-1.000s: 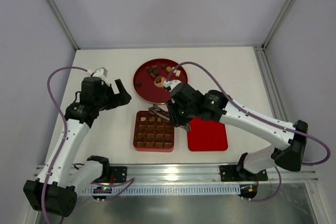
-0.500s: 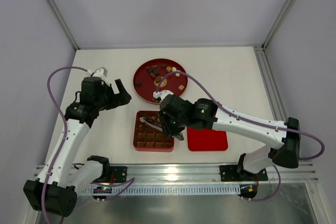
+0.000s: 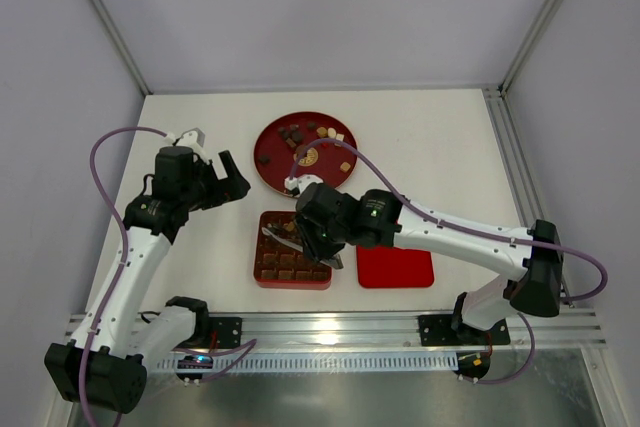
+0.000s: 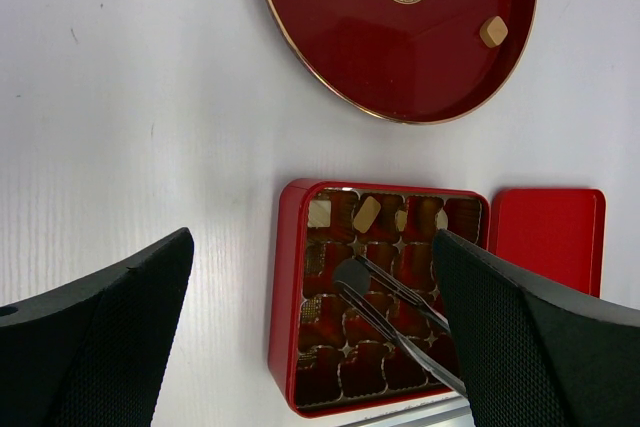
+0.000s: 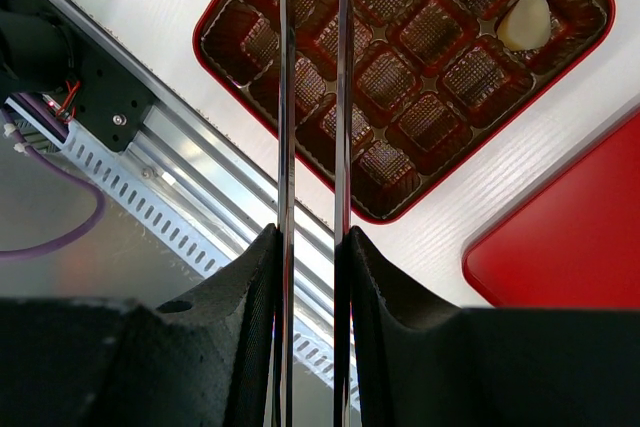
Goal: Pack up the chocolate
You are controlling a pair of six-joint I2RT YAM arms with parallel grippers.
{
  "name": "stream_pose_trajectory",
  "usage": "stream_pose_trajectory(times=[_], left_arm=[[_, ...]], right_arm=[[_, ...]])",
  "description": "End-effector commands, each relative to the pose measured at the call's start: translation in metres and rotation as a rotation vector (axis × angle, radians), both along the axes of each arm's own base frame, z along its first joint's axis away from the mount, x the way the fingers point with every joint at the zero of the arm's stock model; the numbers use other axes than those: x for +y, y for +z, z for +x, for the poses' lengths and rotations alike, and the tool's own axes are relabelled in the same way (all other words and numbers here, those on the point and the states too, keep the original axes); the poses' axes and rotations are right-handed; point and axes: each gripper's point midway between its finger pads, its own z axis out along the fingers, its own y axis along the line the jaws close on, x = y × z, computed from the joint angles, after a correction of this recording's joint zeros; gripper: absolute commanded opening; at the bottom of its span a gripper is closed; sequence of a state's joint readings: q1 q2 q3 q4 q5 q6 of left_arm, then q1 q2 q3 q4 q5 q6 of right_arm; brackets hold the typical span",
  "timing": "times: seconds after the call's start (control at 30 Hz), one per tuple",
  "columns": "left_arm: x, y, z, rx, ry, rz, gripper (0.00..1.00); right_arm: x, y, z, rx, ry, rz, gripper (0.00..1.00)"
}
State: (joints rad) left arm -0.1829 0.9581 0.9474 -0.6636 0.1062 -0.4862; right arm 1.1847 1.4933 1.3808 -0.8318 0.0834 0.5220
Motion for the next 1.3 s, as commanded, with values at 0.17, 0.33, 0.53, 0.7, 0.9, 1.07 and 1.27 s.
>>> stream_pose_trajectory(times=[0.17,0.33,0.53,0.7,0.9,1.07,1.27], left_arm=[[-0.0019,0.0067,-0.0003,-0.031,-0.020,-0.004,1.00],[-0.0019,0.0071,-0.0004,-0.033,-0.020,-0.004,1.00],[-0.0016,0.0064,-0.0005,-0.031,-0.019,-0.003,1.00],[-0.0018,0.0068,-0.0007,-0.033,-0.020,-0.004,1.00],[-0.0017,0.0062,-0.0001,-0.031,-0.019,-0.003,1.00],[-0.0022,0.0066,-0.0003,-0.031,-0.019,-0.004,1.00],[-0.0017,0.0066,-0.0002,-0.031,-0.019,-0.003,1.00]], right_arm=[[0.0148,0.0083,0.0001,-0.018,0.008,0.052,0.29],[0.0153,0.0042,-0.0001,-0.015,0.007,0.044,0.29],[0.0157,0.0045,-0.0013,-0.017,0.010,0.043,0.30],[0.0153,0.0027,-0.0014,-0.012,0.009,0.038,0.32],[0.0161,0.0025,-0.0011,-0.016,0.010,0.039,0.35],[0.0167,0.0019,-0.0016,-0.013,0.015,0.038,0.37],[0.0172,0.0010,-0.0014,-0.014,0.016,0.036,0.38]])
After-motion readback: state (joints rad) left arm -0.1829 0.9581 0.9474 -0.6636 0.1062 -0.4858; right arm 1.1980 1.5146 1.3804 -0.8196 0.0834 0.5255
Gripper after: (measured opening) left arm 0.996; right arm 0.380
